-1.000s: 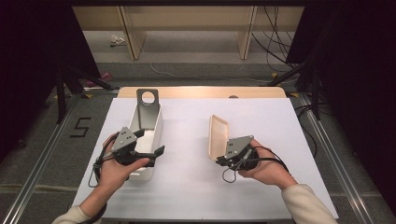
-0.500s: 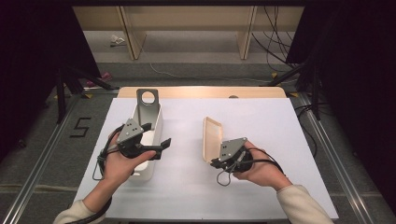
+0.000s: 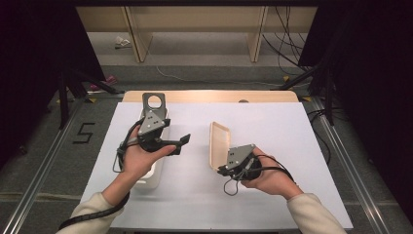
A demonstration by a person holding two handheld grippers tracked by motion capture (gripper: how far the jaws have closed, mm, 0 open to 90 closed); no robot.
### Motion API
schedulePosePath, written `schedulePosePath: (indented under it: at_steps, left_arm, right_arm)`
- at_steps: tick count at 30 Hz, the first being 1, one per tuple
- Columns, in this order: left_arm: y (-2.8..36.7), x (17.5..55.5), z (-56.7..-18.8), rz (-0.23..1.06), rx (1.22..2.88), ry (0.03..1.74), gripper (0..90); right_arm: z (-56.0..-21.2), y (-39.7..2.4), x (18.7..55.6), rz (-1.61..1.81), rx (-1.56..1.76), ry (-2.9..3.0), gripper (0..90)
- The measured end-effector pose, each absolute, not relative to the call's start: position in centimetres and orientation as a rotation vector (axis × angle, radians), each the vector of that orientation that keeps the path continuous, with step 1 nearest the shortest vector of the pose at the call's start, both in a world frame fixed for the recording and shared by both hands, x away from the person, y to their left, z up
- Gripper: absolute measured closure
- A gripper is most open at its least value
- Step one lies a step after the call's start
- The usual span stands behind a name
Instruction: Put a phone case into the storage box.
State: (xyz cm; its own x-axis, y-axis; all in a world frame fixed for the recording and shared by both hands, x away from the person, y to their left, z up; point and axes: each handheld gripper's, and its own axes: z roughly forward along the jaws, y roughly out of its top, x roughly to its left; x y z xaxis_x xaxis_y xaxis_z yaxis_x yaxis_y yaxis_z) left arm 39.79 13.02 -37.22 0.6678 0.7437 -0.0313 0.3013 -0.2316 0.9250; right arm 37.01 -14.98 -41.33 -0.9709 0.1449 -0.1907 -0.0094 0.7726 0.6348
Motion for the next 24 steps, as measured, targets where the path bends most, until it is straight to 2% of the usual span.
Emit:
schedulePosePath:
  at_steps: [15, 24]
  left_arm:
    - [7.7, 43.6, -37.3, 0.423, 1.917, 0.856, 17.6]
    - [5.7, 45.6, -38.2, 0.37, 1.971, 0.946, 30.7]
  right_arm:
    - [-41.2, -14.8, 37.0, 0.978, 0.1, 2.726, 86.4]
    - [-41.1, -14.7, 36.8, 0.977, 0.101, 2.728, 86.3]
